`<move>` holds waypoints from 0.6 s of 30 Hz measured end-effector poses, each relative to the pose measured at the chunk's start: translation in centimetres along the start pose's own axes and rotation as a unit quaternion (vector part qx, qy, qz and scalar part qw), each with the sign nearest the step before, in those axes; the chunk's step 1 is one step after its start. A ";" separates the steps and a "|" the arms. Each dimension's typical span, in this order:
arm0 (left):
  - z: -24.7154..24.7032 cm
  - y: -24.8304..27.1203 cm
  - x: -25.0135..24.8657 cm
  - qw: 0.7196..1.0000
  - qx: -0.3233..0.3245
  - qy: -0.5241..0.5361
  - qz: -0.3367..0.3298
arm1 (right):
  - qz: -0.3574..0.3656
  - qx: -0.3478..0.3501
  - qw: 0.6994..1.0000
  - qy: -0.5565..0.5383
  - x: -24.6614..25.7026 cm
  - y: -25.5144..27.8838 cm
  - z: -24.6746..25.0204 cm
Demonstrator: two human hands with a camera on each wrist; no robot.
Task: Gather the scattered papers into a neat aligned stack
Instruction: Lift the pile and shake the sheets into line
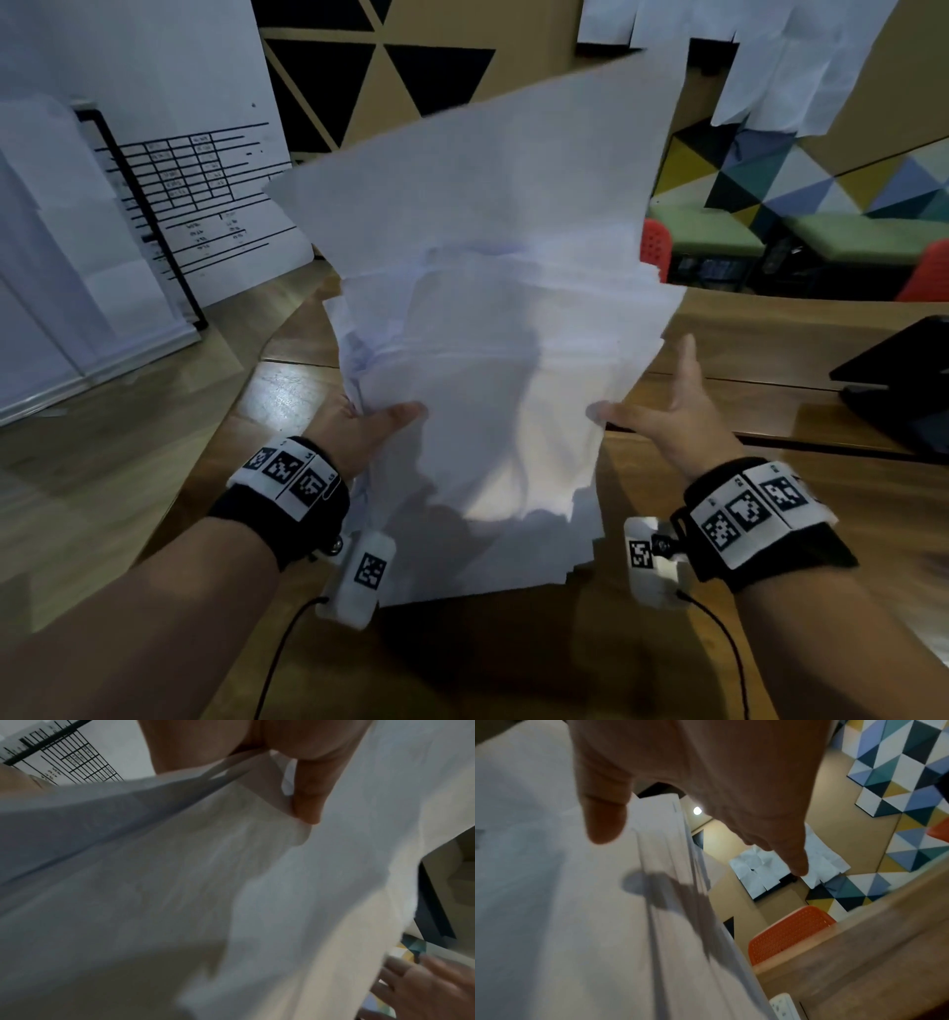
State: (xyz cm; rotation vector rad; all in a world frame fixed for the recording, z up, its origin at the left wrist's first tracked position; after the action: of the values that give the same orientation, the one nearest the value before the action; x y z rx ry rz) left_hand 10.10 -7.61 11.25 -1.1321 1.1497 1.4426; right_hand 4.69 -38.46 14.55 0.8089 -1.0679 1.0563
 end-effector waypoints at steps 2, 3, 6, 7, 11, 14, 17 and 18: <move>-0.1 -0.2 0.1 1.000 0.025 -0.002 0.003 | 0.049 0.018 0.996 -0.068 1.0 -0.3 0.2; -0.3 0.0 -0.1 0.999 0.039 0.013 -0.002 | 0.062 0.033 0.992 -0.102 1.3 -0.5 0.1; -0.6 0.2 -0.8 0.998 0.064 0.011 -0.018 | 0.080 0.089 0.983 -0.138 1.7 -0.5 -0.8; -0.8 0.4 -1.2 0.996 0.078 -0.020 -0.025 | 0.077 0.099 0.981 -0.149 1.6 -0.5 -1.3; -1.6 1.4 -2.5 0.985 0.045 -0.166 -0.033 | 0.043 -0.020 0.983 -0.179 1.1 0.0 -2.6; -2.1 2.5 -4.6 0.988 0.007 -0.123 -0.090 | 0.039 -0.115 0.968 -0.219 2.2 0.8 -2.6; -2.1 3.7 -6.6 0.989 -0.012 -0.049 -0.140 | 0.094 -0.156 0.949 -0.258 4.9 2.2 -2.2; -2.1 3.8 -6.8 0.987 -0.019 -0.041 -0.155 | 0.118 -0.162 0.943 -0.266 5.7 2.7 -2.1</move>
State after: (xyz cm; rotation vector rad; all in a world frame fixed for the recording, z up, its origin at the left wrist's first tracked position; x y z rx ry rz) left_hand 7.47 -10.99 18.14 -1.2077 0.8488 1.2599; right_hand 3.45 -34.12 19.44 0.7225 -1.7841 0.8383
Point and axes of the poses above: each hand's wrist, its own y-axis away from the middle knuckle, its own z-axis out of the back of the hand, x = y × z, the point moved 5 cm from there along -y, towards the middle knuckle, and after that the axes turned 3 degrees about -x, right-handed, at the moved point
